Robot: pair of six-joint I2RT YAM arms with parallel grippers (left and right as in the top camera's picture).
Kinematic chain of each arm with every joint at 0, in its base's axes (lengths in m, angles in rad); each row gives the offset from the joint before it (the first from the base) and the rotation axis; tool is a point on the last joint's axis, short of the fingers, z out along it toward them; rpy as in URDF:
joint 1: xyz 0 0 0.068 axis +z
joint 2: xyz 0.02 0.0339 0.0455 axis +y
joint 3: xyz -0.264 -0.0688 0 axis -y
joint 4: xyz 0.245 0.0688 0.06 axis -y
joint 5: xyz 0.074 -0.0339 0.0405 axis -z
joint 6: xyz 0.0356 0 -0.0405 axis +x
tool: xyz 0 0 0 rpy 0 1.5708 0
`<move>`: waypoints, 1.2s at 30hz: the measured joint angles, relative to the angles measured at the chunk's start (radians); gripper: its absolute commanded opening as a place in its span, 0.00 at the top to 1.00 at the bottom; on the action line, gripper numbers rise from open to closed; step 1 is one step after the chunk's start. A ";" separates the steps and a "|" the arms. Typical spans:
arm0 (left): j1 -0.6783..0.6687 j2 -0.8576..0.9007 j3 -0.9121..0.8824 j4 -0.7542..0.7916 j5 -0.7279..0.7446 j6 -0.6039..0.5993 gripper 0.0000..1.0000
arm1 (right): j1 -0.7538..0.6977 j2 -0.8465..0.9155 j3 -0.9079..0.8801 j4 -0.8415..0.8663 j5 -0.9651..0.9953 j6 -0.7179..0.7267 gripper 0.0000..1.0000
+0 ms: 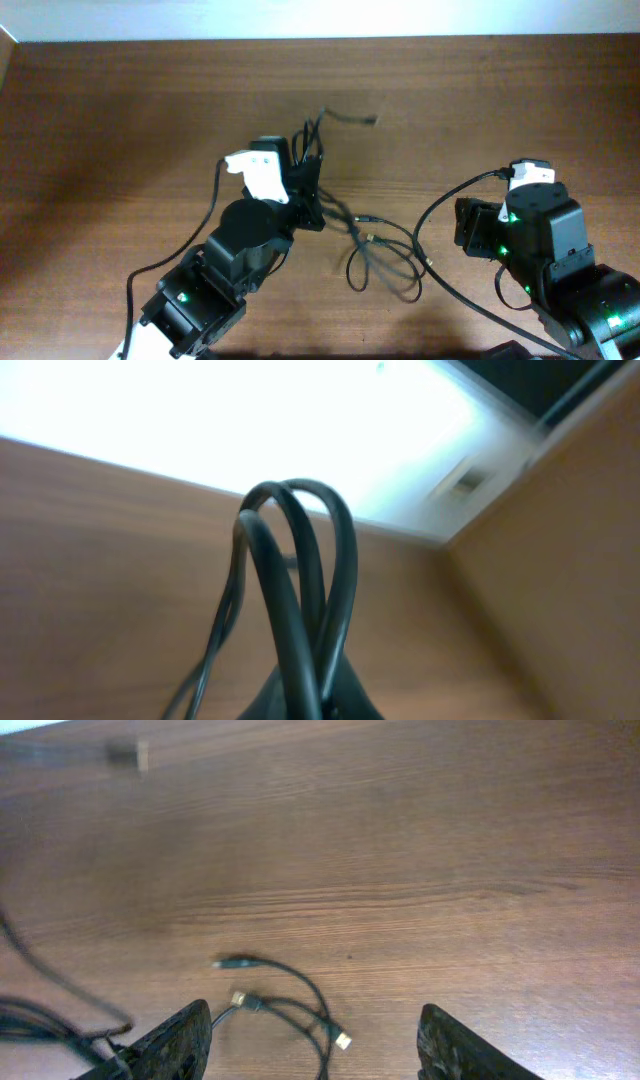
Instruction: Untangle cables
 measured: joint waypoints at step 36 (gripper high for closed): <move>0.278 0.087 0.003 0.640 0.782 -0.241 1.00 | 0.000 0.154 0.001 0.095 -0.324 -0.277 0.36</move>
